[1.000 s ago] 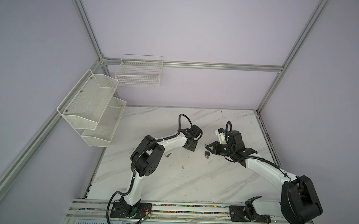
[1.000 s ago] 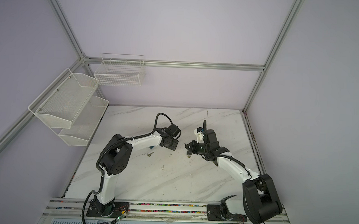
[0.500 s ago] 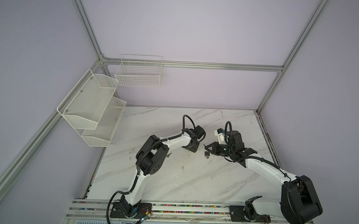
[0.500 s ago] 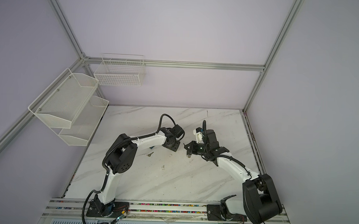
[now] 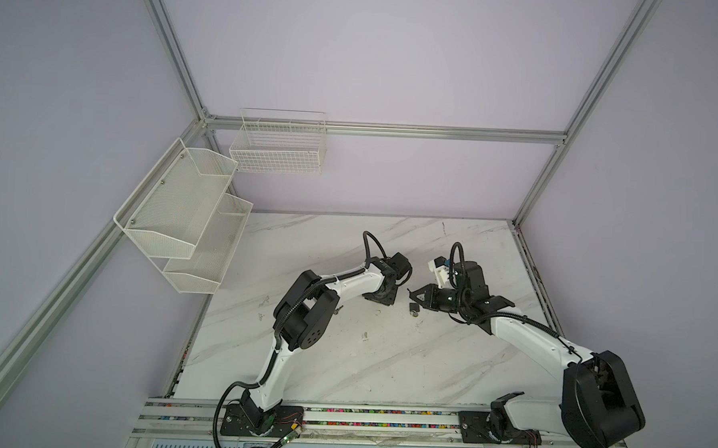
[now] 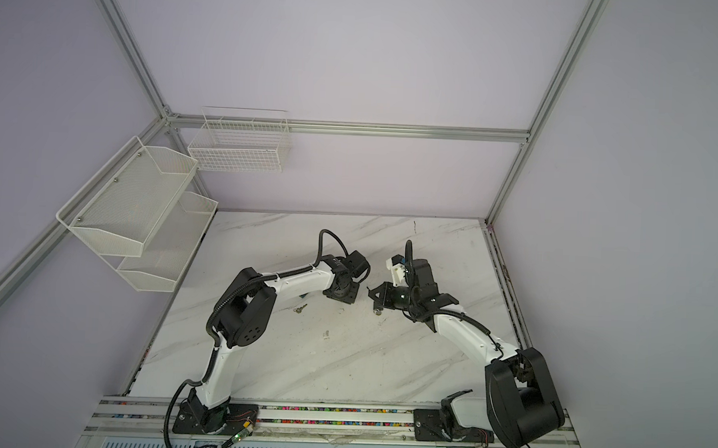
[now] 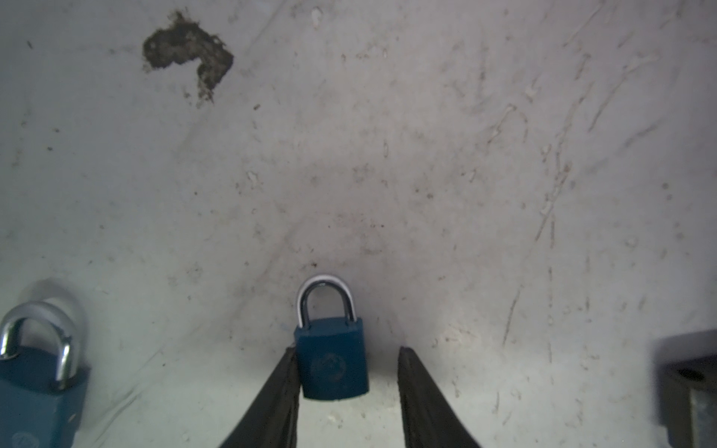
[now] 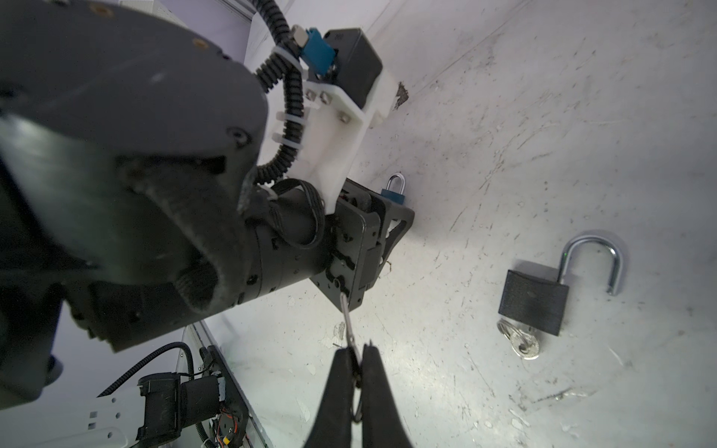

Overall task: Unlock with the key
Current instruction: 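Close the left gripper on the small teal padlock body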

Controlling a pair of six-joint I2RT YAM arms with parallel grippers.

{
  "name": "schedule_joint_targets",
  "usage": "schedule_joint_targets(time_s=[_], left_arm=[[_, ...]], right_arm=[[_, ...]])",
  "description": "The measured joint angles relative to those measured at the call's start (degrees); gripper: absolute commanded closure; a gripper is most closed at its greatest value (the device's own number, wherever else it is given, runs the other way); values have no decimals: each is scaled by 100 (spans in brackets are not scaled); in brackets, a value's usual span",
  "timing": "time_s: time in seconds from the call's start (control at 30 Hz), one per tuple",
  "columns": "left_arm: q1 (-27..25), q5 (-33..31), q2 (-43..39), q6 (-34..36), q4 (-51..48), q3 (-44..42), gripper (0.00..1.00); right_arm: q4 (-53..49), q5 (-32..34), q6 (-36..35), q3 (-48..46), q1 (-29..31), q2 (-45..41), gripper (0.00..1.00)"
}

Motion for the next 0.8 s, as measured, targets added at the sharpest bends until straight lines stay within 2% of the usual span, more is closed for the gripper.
schedule_joint_targets(time_s=[0.4,0.8], left_arm=[[-24,-343,243,-426,-382,389,64],[-13,-264,267,-688,-439,437,68]], right_arm=[[0,-20,-57,0,-7,0,100],[-2,-46,-74,0,-11,0,100]])
